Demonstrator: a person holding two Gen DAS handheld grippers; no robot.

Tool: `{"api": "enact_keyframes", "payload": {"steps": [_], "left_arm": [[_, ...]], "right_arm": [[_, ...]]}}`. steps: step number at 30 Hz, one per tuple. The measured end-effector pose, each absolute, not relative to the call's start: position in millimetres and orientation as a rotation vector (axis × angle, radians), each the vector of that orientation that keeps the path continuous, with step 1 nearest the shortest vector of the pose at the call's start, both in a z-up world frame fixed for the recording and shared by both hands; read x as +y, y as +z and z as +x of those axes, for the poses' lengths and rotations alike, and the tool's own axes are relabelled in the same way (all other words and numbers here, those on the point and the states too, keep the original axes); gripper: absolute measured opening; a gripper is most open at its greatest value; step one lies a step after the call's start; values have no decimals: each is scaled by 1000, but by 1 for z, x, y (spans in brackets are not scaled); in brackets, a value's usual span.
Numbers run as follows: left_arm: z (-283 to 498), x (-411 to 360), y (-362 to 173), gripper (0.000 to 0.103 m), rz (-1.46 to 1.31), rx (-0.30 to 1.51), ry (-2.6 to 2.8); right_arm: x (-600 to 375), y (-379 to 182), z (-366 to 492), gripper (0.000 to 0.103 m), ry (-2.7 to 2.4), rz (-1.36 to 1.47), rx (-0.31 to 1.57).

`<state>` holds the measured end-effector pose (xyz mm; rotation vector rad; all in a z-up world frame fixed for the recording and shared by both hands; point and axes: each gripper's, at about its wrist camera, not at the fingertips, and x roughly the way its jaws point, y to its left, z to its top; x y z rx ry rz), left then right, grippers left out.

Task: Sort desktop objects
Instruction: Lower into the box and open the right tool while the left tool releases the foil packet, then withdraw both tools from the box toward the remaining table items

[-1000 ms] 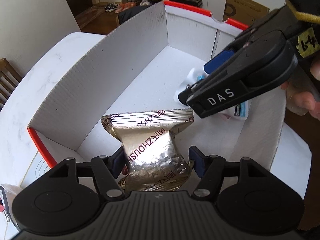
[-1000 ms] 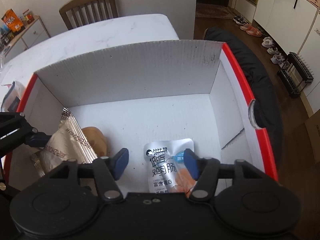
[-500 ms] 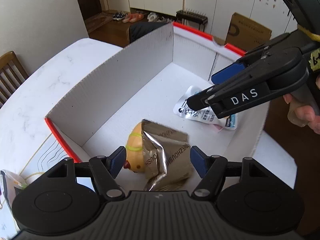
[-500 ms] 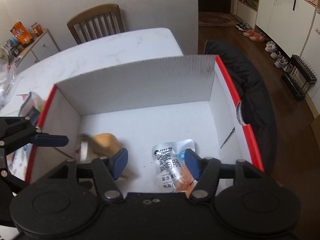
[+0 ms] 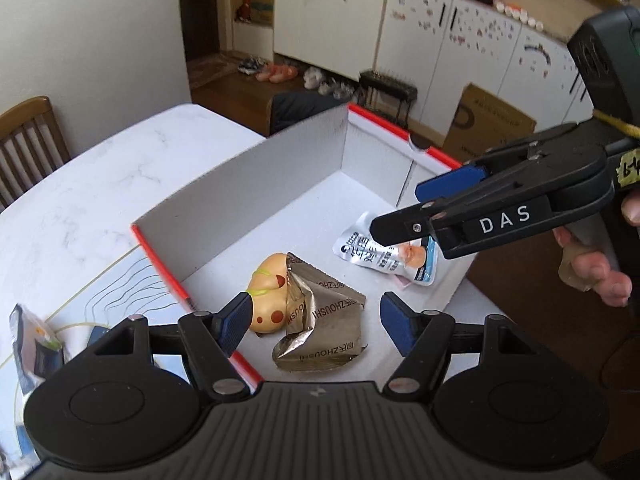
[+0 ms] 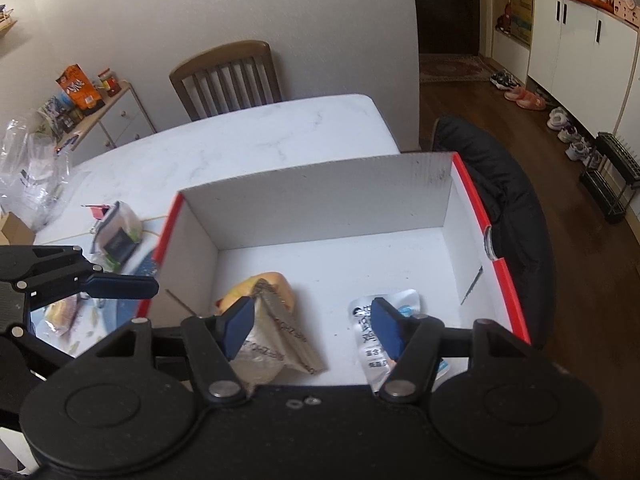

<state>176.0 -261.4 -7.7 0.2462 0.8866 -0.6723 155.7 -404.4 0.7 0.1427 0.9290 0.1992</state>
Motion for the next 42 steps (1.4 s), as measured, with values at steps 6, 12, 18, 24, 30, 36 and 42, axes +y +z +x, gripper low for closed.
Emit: {"api": "enact_keyframes", "payload": {"steps": [6,12,18,24,30,36,42], "left_arm": [[156,-234,3,70,184,853,-667],[143,-200,12,70,138,830,-665],[137,-160,12,82,104,812,-645],[135,-118,11,86,81,798,-612],[132,-71,6,99,62,795,-592],[129,-19,1,103,63,782,-526],[137,29,-8,103,64,780,-464]], "right_arm": [[-387,13,138,69,216,104,872],[-362,20,125,71,234,93,834],[-329,26,117,73,223,83,807],[-294,27,113,74,208,90,804],[-252,26,107,75,207,92,807],[-209,24,101,77,209,91,800],[-166,19,100,78,204,87,804]]}}
